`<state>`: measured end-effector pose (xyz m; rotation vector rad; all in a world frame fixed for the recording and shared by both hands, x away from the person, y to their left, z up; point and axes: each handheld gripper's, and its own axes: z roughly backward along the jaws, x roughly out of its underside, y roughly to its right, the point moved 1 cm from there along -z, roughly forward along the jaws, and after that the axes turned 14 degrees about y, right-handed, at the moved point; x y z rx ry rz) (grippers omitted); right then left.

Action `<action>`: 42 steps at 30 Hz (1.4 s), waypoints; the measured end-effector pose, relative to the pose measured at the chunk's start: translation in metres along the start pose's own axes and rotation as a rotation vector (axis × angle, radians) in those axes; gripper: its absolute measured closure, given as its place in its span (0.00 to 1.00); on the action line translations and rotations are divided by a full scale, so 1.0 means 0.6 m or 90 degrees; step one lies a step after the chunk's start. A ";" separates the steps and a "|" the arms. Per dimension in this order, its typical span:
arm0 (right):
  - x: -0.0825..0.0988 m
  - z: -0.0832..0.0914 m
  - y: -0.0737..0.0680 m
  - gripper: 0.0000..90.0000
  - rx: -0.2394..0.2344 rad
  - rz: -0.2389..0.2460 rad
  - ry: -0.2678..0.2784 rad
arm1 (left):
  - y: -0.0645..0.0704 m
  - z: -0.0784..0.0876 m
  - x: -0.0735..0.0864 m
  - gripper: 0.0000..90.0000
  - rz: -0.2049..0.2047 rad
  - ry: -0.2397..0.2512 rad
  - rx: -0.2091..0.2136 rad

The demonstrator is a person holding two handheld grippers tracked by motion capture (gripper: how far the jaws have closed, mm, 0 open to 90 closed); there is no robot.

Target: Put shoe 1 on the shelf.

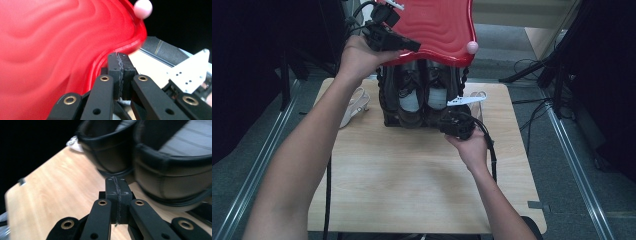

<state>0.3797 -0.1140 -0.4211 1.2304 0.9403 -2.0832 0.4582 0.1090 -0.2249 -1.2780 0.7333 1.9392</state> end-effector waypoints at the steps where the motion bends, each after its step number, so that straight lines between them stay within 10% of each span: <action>1: 0.000 -0.001 0.004 1.00 0.004 -0.007 0.001 | 0.000 0.000 0.000 1.00 0.000 0.000 0.000; 16: -0.011 -0.001 0.021 1.00 0.010 -0.012 0.005 | -0.019 -0.051 0.001 1.00 0.010 -0.013 -0.015; 42: -0.030 0.003 0.072 1.00 0.052 -0.037 0.068 | -0.033 -0.055 0.006 1.00 0.019 -0.013 -0.021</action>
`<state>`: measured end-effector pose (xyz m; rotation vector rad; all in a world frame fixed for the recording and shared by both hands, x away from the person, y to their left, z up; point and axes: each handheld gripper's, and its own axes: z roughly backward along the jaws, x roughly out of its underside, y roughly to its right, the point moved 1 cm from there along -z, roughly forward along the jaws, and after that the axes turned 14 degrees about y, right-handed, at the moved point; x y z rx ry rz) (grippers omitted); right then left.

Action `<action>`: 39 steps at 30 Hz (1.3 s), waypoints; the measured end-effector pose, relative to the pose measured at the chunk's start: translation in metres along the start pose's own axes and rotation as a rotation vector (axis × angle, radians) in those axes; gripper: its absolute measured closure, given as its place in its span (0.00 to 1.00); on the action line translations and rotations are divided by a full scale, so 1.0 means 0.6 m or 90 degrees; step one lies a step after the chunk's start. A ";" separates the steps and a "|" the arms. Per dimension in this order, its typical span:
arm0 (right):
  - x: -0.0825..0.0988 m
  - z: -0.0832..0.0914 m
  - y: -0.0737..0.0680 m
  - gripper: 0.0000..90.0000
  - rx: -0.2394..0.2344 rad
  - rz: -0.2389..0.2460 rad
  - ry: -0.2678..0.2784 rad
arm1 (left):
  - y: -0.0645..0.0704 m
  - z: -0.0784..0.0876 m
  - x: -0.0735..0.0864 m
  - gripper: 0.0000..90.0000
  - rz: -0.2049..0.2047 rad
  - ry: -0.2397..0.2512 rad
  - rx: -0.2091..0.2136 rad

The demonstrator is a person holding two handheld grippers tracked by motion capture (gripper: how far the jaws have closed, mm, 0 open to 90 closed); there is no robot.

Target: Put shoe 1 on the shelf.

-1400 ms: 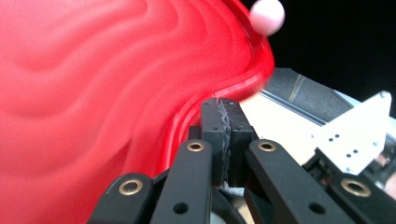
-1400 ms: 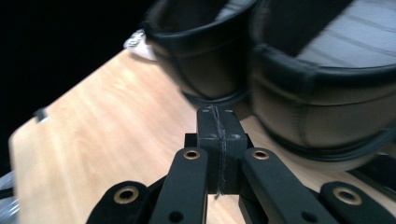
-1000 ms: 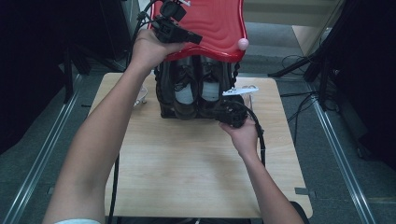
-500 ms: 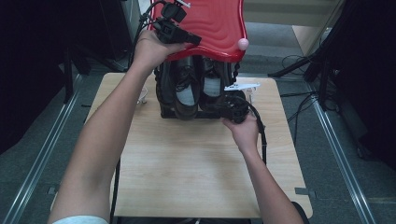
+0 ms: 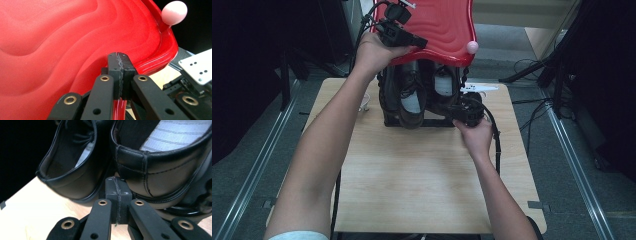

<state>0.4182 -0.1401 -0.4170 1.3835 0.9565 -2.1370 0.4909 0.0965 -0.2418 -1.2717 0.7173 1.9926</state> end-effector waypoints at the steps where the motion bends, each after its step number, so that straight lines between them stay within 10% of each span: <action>1: 0.000 0.001 0.002 1.00 0.010 0.003 0.009 | 0.000 0.000 0.000 1.00 0.000 0.000 0.000; 15: 0.009 -0.016 0.017 1.00 0.069 0.025 -0.004 | -0.003 0.000 0.000 1.00 0.005 0.000 0.011; 17: 0.013 -0.010 0.022 1.00 0.045 -0.016 0.013 | -0.003 -0.001 0.000 1.00 0.002 0.000 0.012; 39: 0.060 -0.020 -0.107 1.00 -0.063 0.054 -0.041 | -0.007 -0.001 0.004 1.00 -0.007 0.014 0.026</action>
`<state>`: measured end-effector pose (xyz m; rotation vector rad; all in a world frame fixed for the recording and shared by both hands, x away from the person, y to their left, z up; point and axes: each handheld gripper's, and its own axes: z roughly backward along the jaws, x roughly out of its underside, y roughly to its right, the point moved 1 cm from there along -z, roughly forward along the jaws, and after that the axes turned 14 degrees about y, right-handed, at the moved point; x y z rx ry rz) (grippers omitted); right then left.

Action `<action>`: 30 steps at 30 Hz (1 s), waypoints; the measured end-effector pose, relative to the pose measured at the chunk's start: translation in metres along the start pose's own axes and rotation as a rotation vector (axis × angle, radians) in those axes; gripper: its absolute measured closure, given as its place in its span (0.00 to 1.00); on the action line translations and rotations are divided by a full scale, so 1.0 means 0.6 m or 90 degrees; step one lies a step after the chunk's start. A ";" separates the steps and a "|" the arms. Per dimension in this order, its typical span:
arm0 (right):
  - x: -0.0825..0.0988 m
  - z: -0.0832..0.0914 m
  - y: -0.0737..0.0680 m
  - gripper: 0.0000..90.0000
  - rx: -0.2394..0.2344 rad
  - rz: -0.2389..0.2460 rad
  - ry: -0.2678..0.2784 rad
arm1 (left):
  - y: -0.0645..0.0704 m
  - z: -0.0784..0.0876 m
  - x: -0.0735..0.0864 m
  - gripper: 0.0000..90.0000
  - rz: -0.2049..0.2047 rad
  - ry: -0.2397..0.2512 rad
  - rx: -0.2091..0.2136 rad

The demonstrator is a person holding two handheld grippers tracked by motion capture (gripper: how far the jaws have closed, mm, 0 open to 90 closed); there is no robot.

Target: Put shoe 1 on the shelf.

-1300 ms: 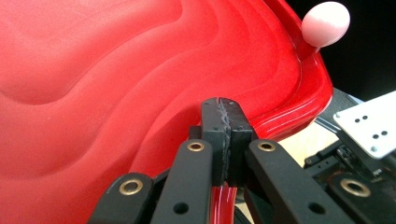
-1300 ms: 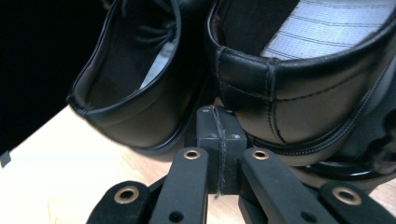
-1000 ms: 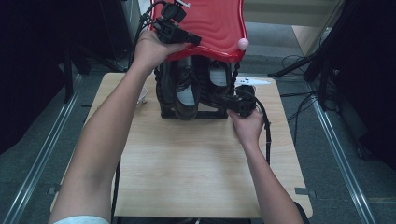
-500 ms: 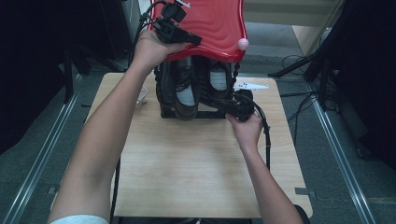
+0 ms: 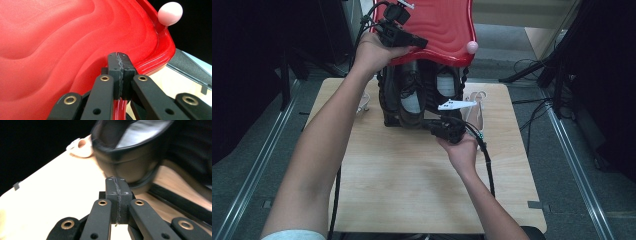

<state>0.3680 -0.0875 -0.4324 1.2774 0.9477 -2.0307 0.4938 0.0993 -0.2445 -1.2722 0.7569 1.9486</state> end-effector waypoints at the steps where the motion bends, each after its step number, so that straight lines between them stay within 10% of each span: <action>1: 0.004 -0.004 -0.002 1.00 -0.003 0.001 -0.003 | 0.000 0.000 0.000 1.00 -0.001 0.000 0.000; 30: -0.038 -0.081 -0.008 1.00 -0.002 0.005 -0.019 | 0.003 0.002 0.004 1.00 -0.004 0.013 -0.010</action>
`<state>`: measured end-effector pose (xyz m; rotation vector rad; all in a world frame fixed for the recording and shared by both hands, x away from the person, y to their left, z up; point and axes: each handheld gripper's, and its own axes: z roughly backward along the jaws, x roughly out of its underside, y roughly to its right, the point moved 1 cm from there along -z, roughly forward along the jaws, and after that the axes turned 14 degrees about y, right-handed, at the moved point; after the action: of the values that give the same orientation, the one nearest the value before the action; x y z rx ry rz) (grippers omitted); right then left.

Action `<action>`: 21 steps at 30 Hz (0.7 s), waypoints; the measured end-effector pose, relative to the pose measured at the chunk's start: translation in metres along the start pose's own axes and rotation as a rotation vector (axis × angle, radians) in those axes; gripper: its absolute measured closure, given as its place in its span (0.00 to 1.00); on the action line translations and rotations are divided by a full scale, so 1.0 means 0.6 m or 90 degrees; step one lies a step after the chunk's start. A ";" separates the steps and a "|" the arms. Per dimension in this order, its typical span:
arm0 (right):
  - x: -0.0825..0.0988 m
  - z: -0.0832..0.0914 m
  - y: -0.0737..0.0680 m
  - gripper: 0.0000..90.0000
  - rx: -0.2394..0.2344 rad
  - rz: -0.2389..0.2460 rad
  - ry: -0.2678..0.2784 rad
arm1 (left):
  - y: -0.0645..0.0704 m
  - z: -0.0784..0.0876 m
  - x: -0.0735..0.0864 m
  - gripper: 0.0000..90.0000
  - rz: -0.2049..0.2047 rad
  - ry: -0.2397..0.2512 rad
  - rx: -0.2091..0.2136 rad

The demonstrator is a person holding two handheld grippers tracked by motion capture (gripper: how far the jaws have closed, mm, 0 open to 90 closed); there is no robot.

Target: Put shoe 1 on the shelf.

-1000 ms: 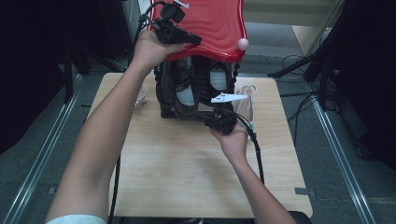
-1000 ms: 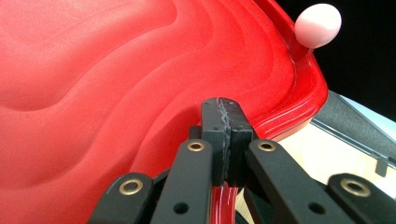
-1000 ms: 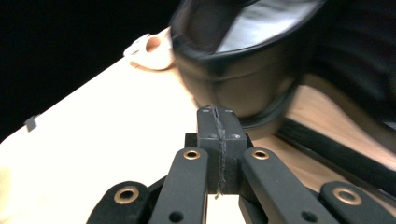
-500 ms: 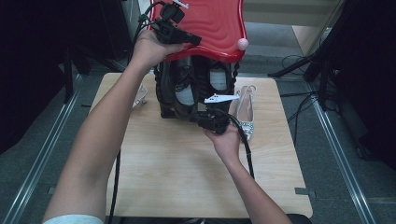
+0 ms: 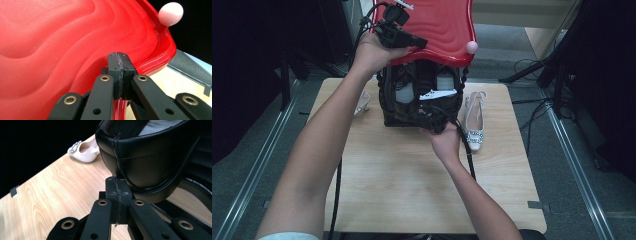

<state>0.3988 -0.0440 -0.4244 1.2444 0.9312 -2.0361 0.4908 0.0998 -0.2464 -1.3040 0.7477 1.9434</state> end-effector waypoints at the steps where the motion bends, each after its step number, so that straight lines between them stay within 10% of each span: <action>1: -0.003 -0.003 0.002 1.00 -0.001 -0.003 0.000 | 0.000 0.000 0.000 1.00 -0.003 0.000 -0.002; 21: -0.027 -0.068 0.033 1.00 0.008 -0.054 0.010 | 0.005 0.006 0.001 0.99 0.034 0.001 -0.037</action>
<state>0.4411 -0.0216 -0.4284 1.2482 0.9943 -2.1034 0.4861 0.1008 -0.2452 -1.3330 0.7383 2.0198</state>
